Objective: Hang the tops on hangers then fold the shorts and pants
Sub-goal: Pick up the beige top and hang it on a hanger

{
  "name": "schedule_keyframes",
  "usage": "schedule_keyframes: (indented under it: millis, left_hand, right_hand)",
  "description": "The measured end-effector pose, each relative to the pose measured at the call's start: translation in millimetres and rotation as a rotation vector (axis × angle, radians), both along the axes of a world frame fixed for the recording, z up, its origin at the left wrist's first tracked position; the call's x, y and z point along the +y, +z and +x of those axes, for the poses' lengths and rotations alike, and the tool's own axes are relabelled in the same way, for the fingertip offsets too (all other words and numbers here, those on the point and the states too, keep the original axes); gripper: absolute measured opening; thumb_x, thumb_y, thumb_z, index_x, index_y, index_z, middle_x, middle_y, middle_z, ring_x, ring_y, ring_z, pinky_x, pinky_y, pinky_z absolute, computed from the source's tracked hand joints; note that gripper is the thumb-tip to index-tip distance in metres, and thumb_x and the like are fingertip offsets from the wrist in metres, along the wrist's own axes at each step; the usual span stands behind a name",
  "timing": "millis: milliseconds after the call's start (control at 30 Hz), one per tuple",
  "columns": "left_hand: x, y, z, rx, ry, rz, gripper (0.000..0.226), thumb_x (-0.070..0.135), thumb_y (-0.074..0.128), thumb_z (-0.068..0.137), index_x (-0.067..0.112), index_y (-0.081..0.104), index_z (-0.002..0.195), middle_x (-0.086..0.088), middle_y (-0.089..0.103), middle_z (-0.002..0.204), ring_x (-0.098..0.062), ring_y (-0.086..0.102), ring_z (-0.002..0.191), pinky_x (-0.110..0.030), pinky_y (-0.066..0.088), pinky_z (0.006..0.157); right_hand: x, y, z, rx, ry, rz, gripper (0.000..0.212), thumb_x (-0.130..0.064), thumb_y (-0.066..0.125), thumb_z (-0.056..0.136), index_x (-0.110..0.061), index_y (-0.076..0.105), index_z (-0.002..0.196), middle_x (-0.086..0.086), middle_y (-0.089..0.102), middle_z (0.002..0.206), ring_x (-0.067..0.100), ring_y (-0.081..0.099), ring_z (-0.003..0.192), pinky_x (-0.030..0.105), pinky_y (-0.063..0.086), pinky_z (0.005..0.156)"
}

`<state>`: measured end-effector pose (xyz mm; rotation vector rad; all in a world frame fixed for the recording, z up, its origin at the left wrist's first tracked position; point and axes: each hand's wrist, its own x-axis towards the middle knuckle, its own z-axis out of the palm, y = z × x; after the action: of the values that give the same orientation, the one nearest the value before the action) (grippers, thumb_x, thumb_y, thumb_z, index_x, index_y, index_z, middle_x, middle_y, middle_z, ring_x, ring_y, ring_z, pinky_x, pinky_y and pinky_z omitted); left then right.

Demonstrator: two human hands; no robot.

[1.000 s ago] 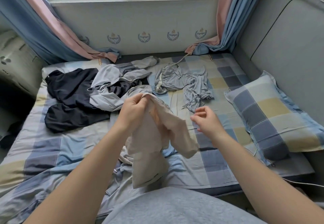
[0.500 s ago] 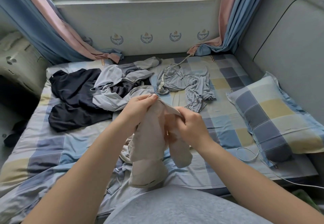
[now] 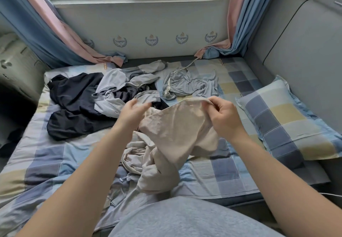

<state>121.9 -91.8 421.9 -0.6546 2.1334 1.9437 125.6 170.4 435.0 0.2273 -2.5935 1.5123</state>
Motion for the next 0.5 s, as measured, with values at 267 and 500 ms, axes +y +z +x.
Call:
schedule_keyframes:
  millis: [267, 500]
  left_hand:
    - [71.4, -8.6, 23.9, 0.295, -0.624, -0.225, 0.077, 0.025, 0.088, 0.073, 0.025, 0.048, 0.139, 0.008, 0.062, 0.129, -0.007, 0.057, 0.121, -0.038, 0.047, 0.105]
    - [58.6, -18.0, 26.5, 0.403, -0.523, -0.335, 0.037, 0.027, 0.061, 0.097, 0.036, 0.055, 0.062, 0.02, 0.047, 0.054, 0.004, 0.041, 0.053, -0.02, 0.031, 0.056]
  right_hand:
    - [-25.9, 48.8, -10.3, -0.034, 0.186, -0.171, 0.035, -0.022, 0.067, 0.096, 0.003, 0.06, 0.072, -0.001, 0.047, 0.059, 0.008, 0.041, 0.054, 0.019, 0.035, 0.049]
    - [0.2, 77.4, -31.8, -0.106, 0.173, -0.094, 0.015, -0.02, 0.072, 0.091, -0.008, 0.075, 0.084, -0.004, 0.063, 0.069, 0.004, 0.054, 0.064, 0.017, 0.043, 0.059]
